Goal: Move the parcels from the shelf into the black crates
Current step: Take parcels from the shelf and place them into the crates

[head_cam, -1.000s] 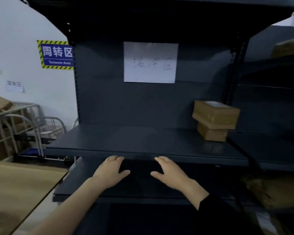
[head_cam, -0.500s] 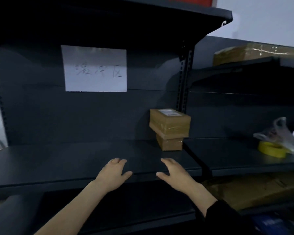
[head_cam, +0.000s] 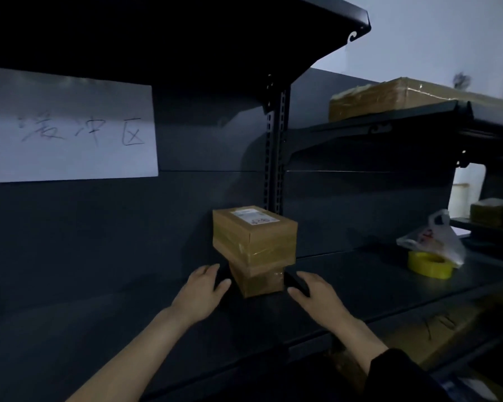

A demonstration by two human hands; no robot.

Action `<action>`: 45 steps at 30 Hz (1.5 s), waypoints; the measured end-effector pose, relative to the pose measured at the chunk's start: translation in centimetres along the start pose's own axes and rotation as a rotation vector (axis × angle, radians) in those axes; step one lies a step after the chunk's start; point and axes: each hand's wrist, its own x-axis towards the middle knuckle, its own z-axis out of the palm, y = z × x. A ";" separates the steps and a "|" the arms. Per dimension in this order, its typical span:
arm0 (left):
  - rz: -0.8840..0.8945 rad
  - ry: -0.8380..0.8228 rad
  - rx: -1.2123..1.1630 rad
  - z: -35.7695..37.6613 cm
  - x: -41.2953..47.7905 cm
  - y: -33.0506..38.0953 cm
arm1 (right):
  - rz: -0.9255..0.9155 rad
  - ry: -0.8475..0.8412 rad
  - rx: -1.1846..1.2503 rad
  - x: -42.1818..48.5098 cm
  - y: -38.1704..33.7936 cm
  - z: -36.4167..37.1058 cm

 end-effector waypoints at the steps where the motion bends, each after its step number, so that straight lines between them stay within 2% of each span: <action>1: 0.006 0.013 -0.046 -0.1 1.1 0.3 | 0.015 0.034 0.023 0.8 0.3 -0.3; 5: 0.051 0.041 -0.288 -0.5 3.6 1.7 | 0.064 0.154 0.171 4.1 0.4 -1.6; 8: 0.010 0.031 -0.502 -1.0 5.6 2.2 | 0.075 0.210 0.297 6.7 -0.5 -2.9; 11: -0.059 0.007 -0.694 -1.7 6.9 2.6 | 0.083 0.203 0.426 9.0 -1.1 -3.5; 15: -0.104 0.000 -0.806 -2.3 7.7 3.7 | 0.145 0.124 0.616 10.9 -1.6 -3.7; 19: -0.132 -0.013 -0.860 -1.8 8.2 4.8 | 0.167 0.011 0.774 11.5 -1.9 -3.5; 22: -0.154 -0.029 -0.895 -1.2 8.3 4.7 | 0.125 0.029 0.806 11.1 -2.2 -2.8; 24: -0.110 -0.014 -0.917 -1.2 7.6 4.4 | 0.040 0.035 0.819 10.5 -2.5 -2.3; 28: -0.015 0.120 -0.931 -2.5 4.8 2.3 | -0.188 -0.011 0.803 9.1 -3.6 0.1; 32: -0.035 0.210 -0.883 -3.9 2.0 -1.6 | -0.334 -0.077 0.732 7.6 -5.7 4.5; 38: -0.116 0.292 -0.814 -4.9 -1.9 -6.7 | -0.380 -0.170 0.697 7.1 -9.2 9.6; 45: -0.251 0.321 -0.711 -4.4 -4.4 -11.2 | -0.338 -0.324 0.639 6.7 -11.1 14.5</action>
